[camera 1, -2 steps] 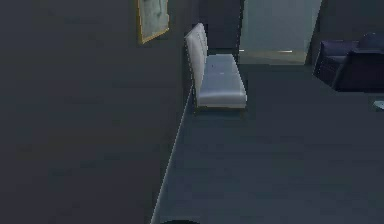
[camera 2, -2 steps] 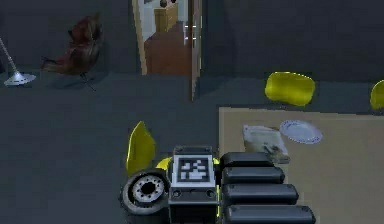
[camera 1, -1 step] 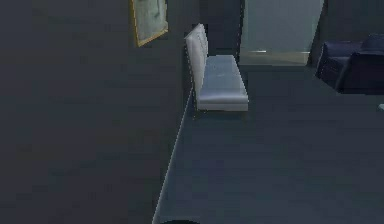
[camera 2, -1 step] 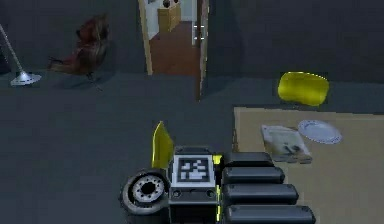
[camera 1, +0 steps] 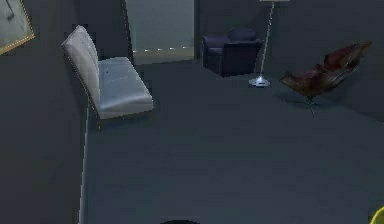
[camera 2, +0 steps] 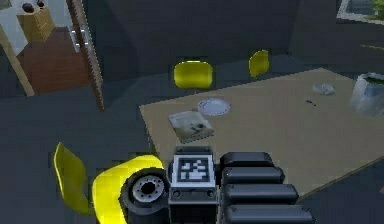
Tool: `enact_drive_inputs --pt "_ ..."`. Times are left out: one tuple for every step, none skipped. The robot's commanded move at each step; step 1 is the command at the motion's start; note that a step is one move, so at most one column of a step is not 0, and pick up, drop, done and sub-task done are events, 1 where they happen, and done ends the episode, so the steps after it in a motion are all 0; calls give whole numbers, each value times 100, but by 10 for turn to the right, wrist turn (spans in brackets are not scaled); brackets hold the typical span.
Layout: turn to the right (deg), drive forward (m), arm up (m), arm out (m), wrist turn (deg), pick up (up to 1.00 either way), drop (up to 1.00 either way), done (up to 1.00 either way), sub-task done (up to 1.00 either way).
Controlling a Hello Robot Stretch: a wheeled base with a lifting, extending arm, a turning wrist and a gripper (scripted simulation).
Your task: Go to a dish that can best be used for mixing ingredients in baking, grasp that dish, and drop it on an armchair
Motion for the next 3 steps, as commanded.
enact_drive_inputs --pt "0 100 0 0 0 0 0 0 0" --pt "0 100 0 0 0 0 0 0 0" --pt "0 100 0 0 0 0 0 0 0"
